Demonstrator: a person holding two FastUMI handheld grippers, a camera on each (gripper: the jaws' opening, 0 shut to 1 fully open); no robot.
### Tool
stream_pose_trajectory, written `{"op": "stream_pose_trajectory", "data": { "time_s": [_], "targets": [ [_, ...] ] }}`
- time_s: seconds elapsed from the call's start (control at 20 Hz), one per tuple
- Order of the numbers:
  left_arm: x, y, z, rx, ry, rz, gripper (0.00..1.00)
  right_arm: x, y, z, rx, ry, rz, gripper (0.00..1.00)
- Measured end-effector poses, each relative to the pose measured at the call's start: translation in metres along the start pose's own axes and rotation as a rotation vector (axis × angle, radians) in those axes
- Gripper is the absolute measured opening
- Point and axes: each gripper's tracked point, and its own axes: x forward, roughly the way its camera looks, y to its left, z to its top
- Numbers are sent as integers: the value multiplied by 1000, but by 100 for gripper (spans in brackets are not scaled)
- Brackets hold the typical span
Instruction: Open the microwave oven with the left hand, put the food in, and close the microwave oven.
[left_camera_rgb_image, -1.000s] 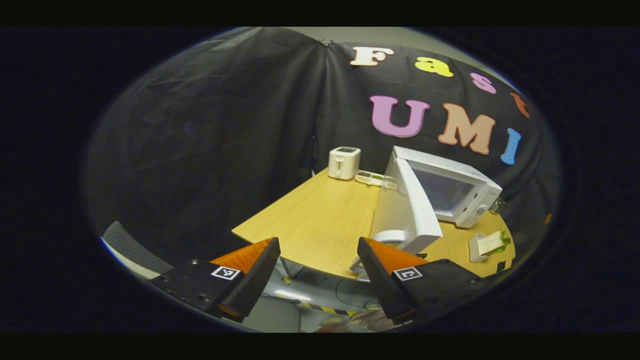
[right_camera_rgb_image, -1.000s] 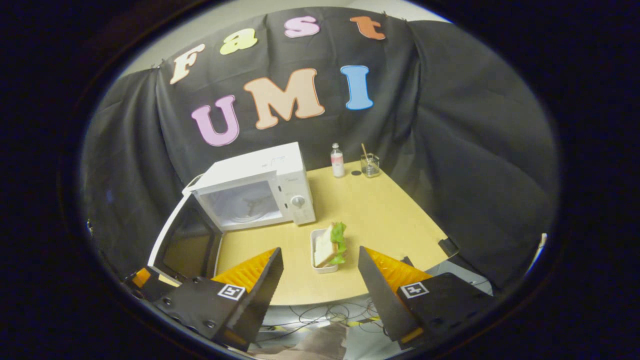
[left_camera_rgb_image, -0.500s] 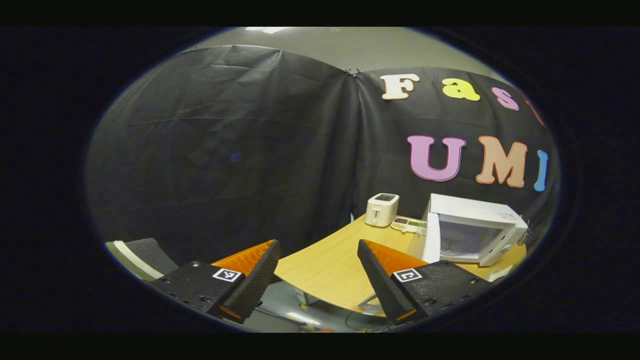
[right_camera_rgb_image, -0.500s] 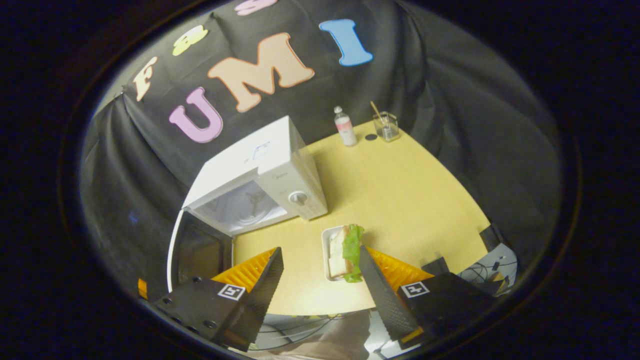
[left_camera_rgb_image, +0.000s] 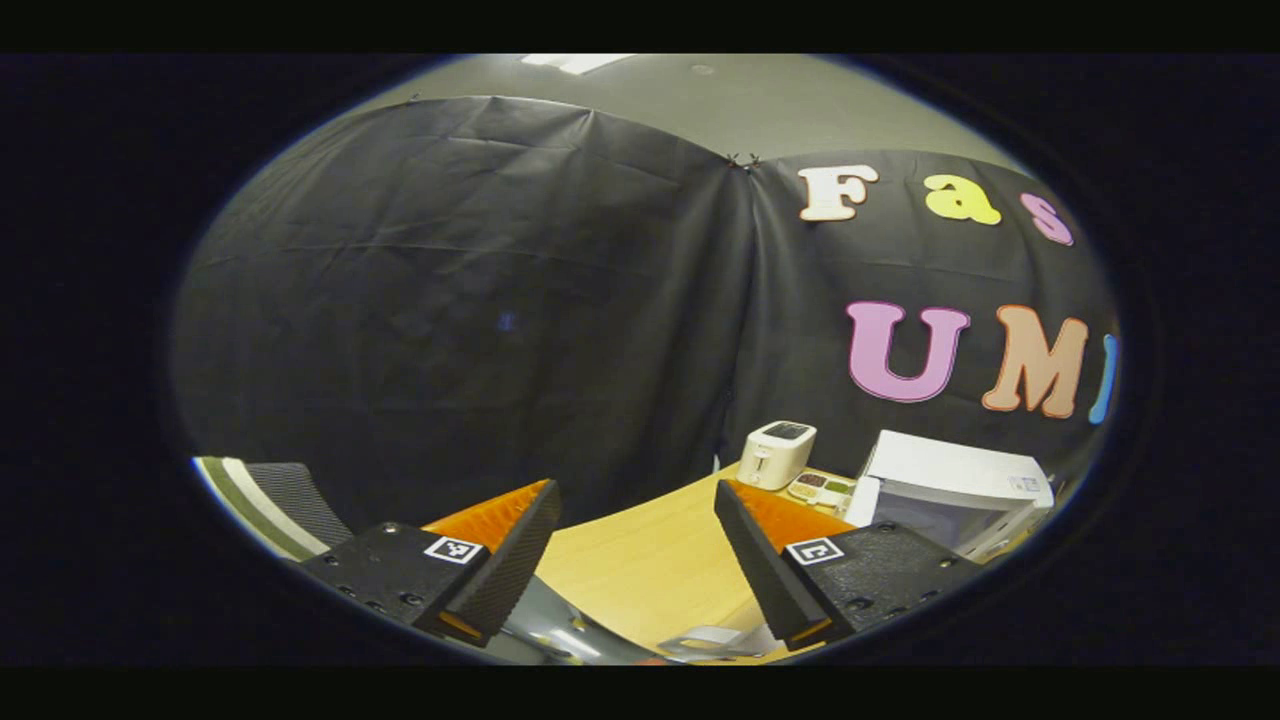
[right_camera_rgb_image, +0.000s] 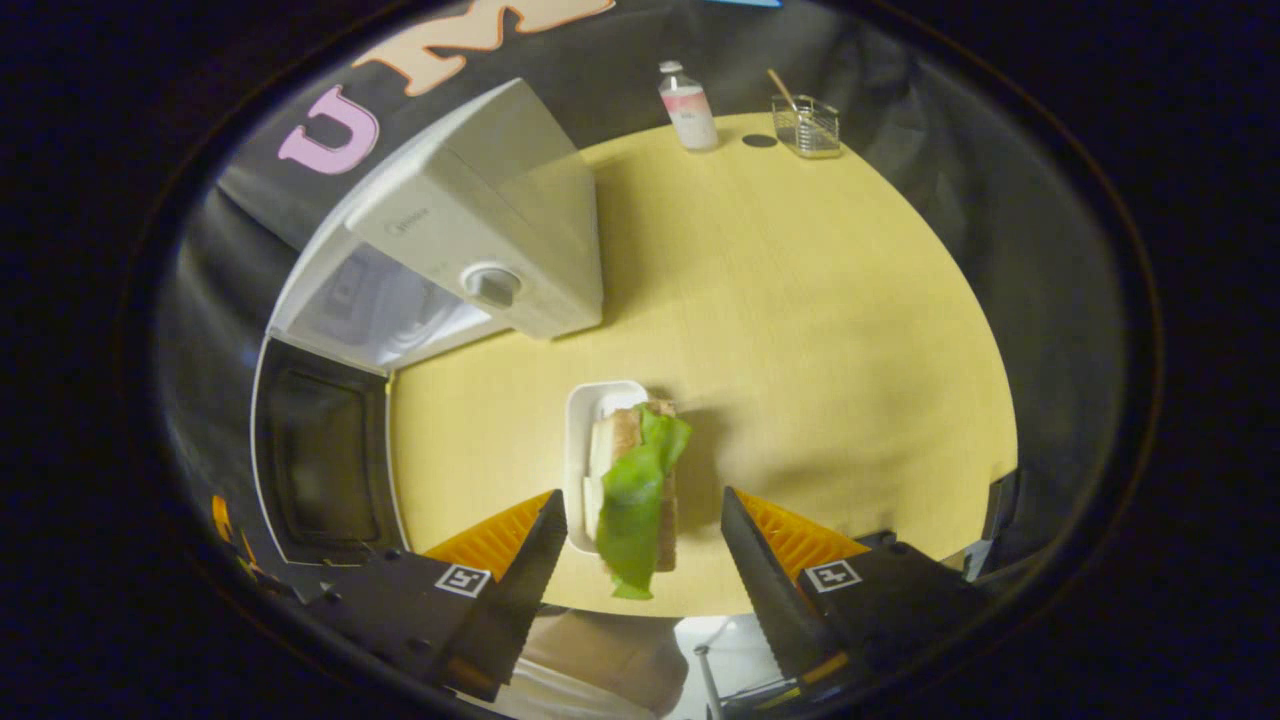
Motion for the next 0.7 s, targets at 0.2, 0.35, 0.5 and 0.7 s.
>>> {"op": "stream_pose_trajectory", "data": {
  "time_s": [0.2,0.35,0.5,0.7],
  "targets": [
    [4,-4,-4,10,11,21,95,20,0,-7,13,66,24,92],
    [9,-12,-9,8,20,31,94,32,5,-11,44,98,58,84],
    [18,-23,-10,41,34,31,95,41,17,-17,77,124,118,68],
    [20,-50,-17,61,64,-17,90,35,22,-17,76,117,144,38]
  ]
}}
